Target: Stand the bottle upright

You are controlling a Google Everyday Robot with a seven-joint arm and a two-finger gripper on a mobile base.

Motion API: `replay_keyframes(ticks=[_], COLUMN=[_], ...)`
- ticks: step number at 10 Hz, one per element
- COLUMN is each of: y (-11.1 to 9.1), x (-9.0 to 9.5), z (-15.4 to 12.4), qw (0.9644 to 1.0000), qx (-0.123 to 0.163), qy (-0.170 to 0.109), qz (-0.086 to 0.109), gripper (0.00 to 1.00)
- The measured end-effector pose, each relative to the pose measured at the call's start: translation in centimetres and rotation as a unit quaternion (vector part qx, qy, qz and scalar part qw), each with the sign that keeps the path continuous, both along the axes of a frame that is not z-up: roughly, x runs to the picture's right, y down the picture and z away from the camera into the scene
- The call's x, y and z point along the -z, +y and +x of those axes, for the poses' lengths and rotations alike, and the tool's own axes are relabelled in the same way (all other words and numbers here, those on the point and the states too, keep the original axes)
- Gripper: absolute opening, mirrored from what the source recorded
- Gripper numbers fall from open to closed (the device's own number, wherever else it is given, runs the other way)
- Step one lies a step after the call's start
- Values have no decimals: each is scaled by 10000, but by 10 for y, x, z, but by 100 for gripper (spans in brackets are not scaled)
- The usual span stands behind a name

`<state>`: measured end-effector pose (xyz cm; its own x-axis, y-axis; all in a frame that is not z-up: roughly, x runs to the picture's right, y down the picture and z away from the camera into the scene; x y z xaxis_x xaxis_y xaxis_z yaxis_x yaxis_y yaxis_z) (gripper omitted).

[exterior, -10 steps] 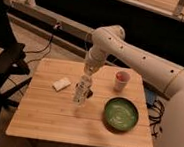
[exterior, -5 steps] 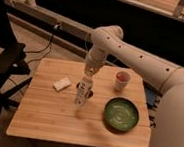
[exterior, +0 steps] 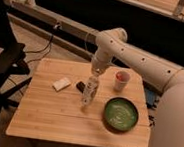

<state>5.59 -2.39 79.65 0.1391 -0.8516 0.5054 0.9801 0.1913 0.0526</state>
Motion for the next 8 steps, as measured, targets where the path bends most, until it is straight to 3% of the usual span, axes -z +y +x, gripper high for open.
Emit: replay_keyframes(ticks=[4, 8], y=[-6, -17], x=[-14, -29], z=[30, 50], qw=[9984, 9951], qx=[-120, -87], qy=[484, 776], qz=[279, 612], gripper=[0, 2])
